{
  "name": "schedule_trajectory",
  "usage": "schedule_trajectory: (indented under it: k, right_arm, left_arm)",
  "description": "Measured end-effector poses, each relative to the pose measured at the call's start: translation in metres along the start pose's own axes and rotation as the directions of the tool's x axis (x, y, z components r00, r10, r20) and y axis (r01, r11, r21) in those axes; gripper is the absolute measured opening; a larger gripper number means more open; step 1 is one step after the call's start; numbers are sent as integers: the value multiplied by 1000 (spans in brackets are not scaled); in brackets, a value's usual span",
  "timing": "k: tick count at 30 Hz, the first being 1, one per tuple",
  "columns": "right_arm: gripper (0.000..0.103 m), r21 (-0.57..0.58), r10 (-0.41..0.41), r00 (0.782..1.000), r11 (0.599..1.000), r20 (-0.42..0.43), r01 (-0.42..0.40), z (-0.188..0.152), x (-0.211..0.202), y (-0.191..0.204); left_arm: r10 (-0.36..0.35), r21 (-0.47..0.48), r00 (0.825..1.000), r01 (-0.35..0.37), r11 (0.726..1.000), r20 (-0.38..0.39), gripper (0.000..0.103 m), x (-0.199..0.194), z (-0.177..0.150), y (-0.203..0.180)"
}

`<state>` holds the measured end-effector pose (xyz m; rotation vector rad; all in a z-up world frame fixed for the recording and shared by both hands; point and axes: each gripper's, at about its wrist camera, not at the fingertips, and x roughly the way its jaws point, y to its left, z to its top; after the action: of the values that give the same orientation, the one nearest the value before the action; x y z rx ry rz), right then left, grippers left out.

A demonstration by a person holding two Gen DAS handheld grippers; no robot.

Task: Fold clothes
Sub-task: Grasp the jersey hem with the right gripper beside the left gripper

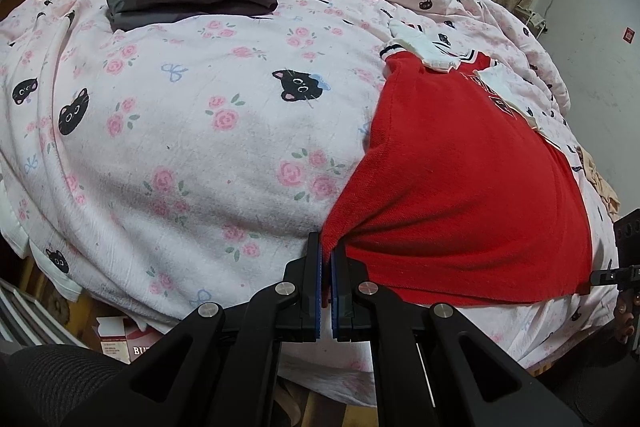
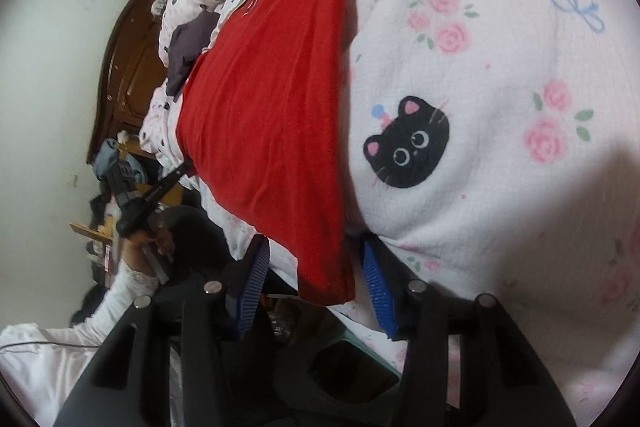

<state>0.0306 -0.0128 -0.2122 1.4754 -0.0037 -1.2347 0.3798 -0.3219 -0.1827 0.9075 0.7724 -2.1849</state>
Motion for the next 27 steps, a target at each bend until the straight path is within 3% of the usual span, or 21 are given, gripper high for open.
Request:
schedule_trajectory:
  k: [4,7,19,27]
  right_arm:
    - [18,-5,2,999,1000,-45,-2,-2,10,0]
    - [6,-32,-27,996,999,-89,24,-5,22,4]
    - [4,-65,76,996,995,35,-74,-3,-16,26]
    - [4,-77,84,996,994,36,-81,1,-22,28]
  left_arm:
    - [-11,-6,1000,11,1000,-2,3,-1,-1,2]
    - [-33,-12,999,33,999,-4,3,-2,-1,4]
    - [-101,8,994,100,995,51,2,-16,3,2]
    - [-99,6,994,99,995,52,2,-14,5,1]
